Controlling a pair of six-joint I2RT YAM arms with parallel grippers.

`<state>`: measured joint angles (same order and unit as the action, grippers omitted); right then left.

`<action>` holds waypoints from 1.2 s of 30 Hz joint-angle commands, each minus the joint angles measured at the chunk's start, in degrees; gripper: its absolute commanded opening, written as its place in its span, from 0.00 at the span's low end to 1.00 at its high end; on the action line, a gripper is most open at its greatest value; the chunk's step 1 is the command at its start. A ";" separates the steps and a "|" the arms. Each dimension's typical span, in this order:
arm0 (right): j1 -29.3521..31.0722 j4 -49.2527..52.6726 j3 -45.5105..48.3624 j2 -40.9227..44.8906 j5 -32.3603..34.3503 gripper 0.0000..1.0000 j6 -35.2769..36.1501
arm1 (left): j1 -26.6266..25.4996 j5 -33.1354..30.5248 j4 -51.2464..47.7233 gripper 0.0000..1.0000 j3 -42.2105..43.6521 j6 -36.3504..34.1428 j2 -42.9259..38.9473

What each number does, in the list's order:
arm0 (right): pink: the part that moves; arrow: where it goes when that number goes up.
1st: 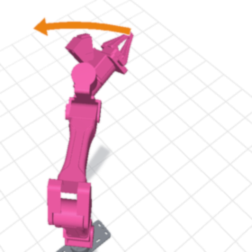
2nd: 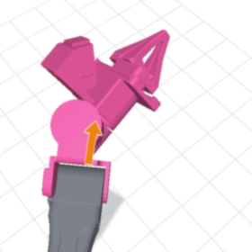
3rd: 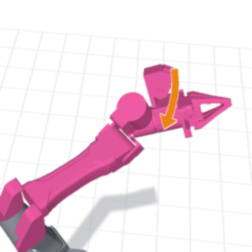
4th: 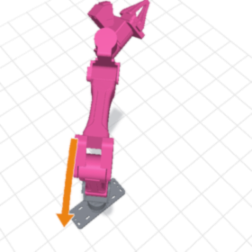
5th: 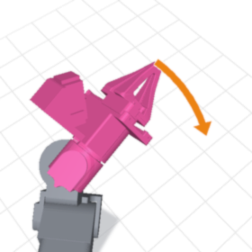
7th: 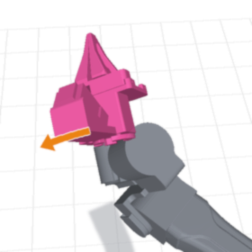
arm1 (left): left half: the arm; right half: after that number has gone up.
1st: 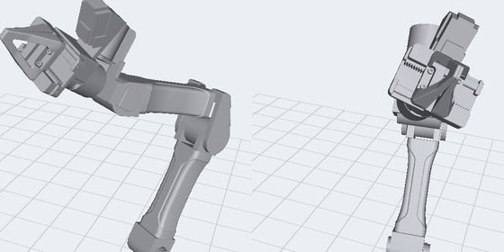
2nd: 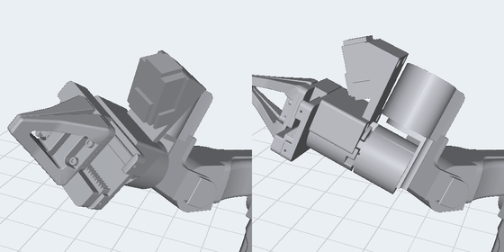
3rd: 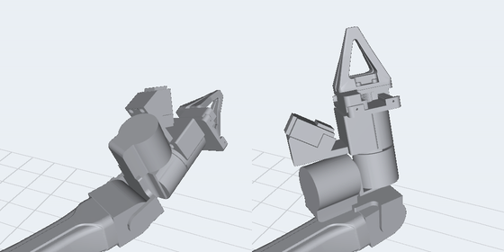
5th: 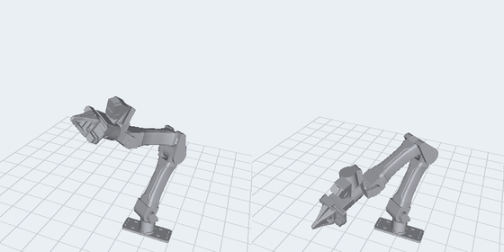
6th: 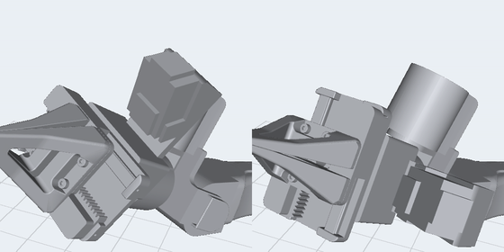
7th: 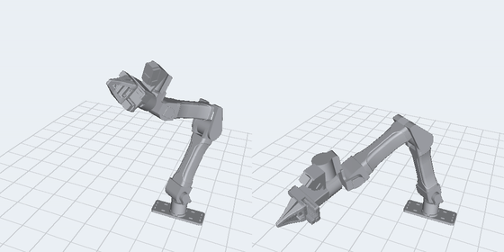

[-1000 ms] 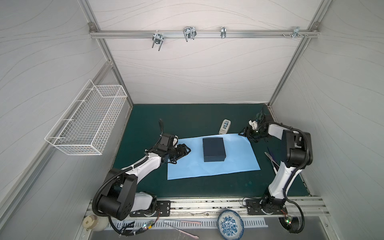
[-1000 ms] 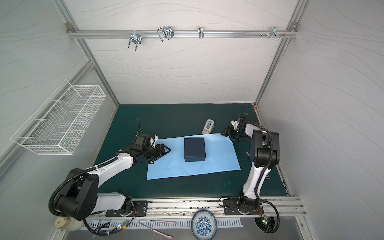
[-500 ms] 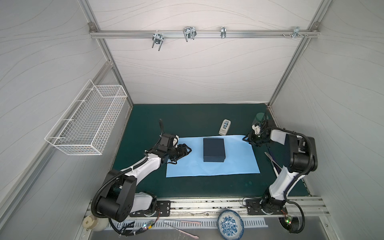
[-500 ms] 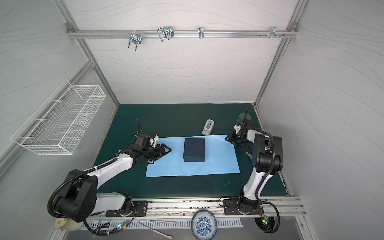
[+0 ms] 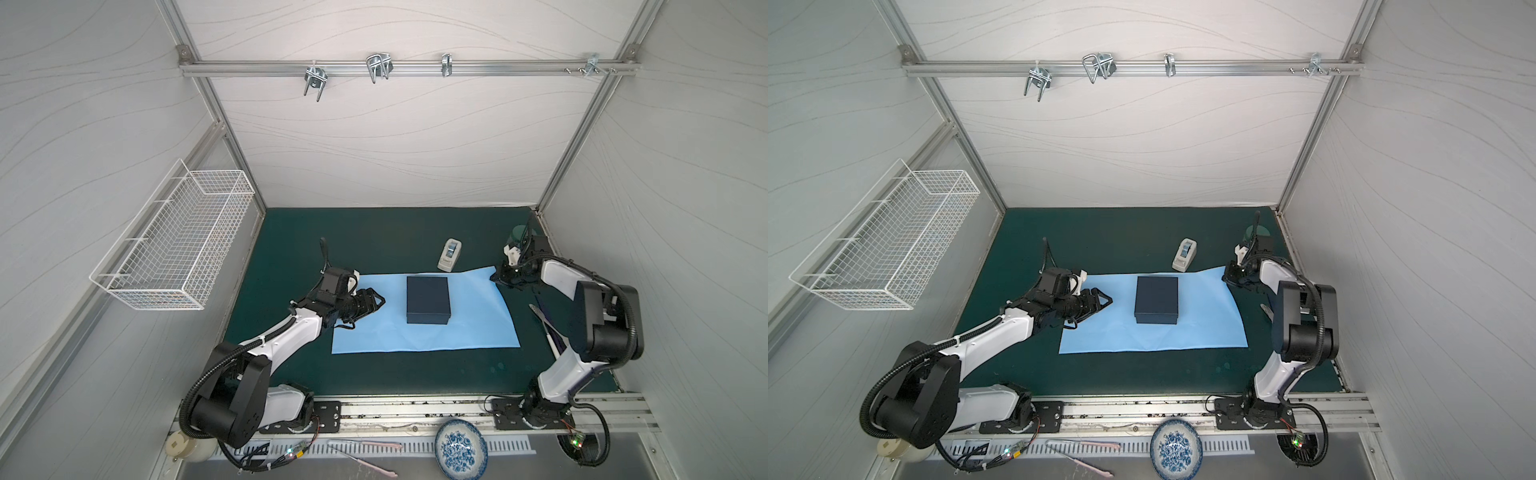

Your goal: Wrap the gift box in paper

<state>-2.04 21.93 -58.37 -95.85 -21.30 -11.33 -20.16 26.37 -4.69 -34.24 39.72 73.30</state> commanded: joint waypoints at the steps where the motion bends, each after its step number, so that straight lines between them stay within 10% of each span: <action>1: 1.61 4.85 0.54 4.41 1.69 0.01 -0.65 | -1.12 -0.72 -1.12 0.72 -2.22 0.35 -2.22; 13: 10.54 10.29 0.54 14.22 -5.37 0.01 -10.49 | -7.98 -1.49 -2.65 0.71 -5.37 4.63 -6.93; 25: 18.98 9.88 1.48 19.12 -3.49 0.05 -22.04 | -25.81 -12.30 6.30 0.69 -10.49 11.86 -2.34; 36: 22.78 11.56 -0.59 18.55 -6.95 0.07 -26.55 | -37.89 -18.32 17.54 0.64 -19.93 -1.66 13.23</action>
<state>20.27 31.03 -57.17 -77.19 -26.13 -36.25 -56.93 11.16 7.38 -50.96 43.81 83.85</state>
